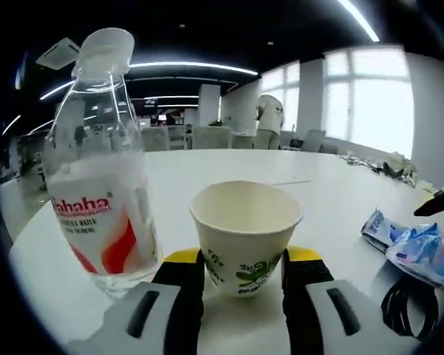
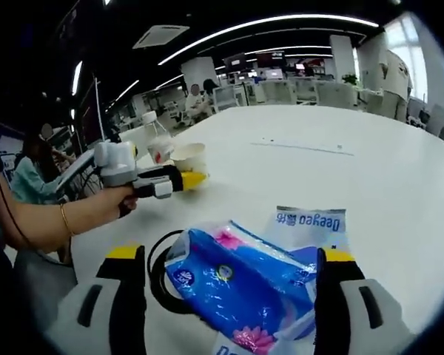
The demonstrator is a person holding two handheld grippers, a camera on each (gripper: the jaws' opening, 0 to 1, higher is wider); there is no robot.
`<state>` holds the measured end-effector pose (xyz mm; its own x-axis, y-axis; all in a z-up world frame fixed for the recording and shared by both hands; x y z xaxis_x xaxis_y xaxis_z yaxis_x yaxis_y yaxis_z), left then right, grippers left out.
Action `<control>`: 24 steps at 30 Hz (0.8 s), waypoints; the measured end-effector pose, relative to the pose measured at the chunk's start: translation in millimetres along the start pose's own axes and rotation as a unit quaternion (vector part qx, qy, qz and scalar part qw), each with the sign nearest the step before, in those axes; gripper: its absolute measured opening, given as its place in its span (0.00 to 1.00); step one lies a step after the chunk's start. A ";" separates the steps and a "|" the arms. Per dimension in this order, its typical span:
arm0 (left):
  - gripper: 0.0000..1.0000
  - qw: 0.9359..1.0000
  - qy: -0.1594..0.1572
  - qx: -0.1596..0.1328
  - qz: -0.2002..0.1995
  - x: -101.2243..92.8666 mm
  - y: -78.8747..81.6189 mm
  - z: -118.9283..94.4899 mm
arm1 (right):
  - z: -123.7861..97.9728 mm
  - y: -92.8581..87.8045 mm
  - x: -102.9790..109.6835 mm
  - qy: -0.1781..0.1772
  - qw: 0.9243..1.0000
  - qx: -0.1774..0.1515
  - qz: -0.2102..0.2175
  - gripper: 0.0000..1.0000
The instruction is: Arrange the tabletop items into an orderly group along one side of the table until the central work area is clear of visible clutter.
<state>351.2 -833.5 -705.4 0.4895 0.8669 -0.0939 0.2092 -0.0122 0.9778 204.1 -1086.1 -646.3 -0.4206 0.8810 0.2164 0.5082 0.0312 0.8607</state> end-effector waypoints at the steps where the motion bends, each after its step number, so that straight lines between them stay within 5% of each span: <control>1: 0.37 1.000 0.000 0.000 0.000 0.0 -0.2 0.1 | -0.4 -0.5 -0.8 -0.002 1.000 0.000 0.001 0.94; 9: 0.38 1.000 0.003 0.013 -0.005 -0.3 -2.5 -1.4 | -2.1 0.2 -1.2 -0.006 1.000 -0.007 0.004 0.94; 24: 0.68 0.999 -0.031 0.032 -0.027 -13.9 2.1 -17.4 | -16.6 3.4 -6.0 -0.032 0.999 -0.026 0.004 0.92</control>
<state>330.1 -836.8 -698.8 0.5262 0.8352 -0.1597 0.2898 0.0005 0.9571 195.9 -1099.2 -637.0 -0.3668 0.9098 0.1940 0.4704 0.0015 0.8825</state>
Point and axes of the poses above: the point that each gripper's makers call its tool centre point, and the gripper's own axes: z roughly forward along the fingers, x roughly to its left, y roughly out of its top, the point moved 10 cm from there along -z, roughly backward along the fingers, and after that the axes turned 7 degrees about -x, right-handed, at the moved point
